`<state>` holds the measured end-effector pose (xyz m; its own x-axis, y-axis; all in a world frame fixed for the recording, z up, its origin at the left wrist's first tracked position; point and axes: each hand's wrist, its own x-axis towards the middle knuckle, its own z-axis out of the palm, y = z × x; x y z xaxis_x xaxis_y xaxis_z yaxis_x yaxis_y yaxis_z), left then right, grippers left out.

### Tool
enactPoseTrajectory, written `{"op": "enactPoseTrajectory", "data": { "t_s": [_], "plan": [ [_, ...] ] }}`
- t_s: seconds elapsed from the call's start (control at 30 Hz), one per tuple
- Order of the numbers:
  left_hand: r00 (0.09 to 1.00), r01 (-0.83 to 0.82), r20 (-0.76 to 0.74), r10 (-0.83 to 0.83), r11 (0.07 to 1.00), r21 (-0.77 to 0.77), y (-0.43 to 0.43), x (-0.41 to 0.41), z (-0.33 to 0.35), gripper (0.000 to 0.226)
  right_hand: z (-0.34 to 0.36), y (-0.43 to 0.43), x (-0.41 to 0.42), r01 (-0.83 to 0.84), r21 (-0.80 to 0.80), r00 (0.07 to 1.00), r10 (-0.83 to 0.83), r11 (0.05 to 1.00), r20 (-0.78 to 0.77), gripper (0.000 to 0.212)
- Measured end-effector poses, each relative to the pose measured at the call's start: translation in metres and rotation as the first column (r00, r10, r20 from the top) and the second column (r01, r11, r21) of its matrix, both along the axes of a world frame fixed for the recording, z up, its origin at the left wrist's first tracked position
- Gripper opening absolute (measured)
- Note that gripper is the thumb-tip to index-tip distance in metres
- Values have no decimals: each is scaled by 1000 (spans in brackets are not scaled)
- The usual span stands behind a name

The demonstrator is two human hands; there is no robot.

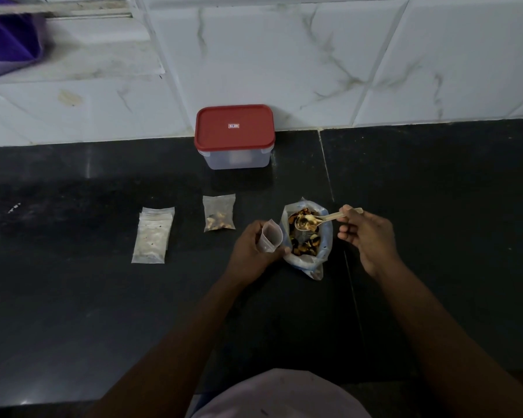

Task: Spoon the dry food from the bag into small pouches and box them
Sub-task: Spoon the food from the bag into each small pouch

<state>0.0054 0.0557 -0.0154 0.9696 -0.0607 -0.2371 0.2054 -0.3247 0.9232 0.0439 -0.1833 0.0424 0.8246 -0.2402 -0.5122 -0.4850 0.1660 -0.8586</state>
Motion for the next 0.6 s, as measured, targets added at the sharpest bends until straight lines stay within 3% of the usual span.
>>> {"op": "enactPoseTrajectory", "data": {
  "t_s": [0.33, 0.6],
  "plan": [
    [995, 26, 97, -26, 1000, 4, -4, 4, 10, 51, 28, 15, -1, -130, 73, 986, 121, 989, 112, 17],
    [986, 51, 160, -54, 998, 24, -5, 4, 10, 47, 24, 31, -5, -259, -153, 948, 282, 954, 149, 15]
  ]
}}
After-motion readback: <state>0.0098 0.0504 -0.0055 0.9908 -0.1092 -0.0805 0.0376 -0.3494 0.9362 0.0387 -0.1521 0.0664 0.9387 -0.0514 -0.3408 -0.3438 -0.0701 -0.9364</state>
